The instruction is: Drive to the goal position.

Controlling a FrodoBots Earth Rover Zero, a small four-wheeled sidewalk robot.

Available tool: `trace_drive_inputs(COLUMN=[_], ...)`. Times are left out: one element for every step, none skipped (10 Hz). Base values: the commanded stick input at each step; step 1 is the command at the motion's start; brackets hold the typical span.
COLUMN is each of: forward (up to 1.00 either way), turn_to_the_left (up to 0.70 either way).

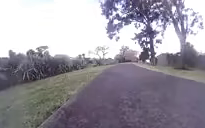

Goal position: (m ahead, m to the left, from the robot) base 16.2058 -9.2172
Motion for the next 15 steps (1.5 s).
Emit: trace_drive_inputs(forward=[0.85, 0.85, 0.85, 0.85, 0.35, 0.00, 0.00, 0.00, 0.00, 0.00, 0.00, 0.00, 0.00, 0.00, 0.00], turn_to_the_left=[-0.34, -0.34, -0.34, -0.34, -0.12, 0.04, 0.04, 0.04, 0.04, 0.04, 0.04, 0.04, 0.04, 0.04, 0.04])
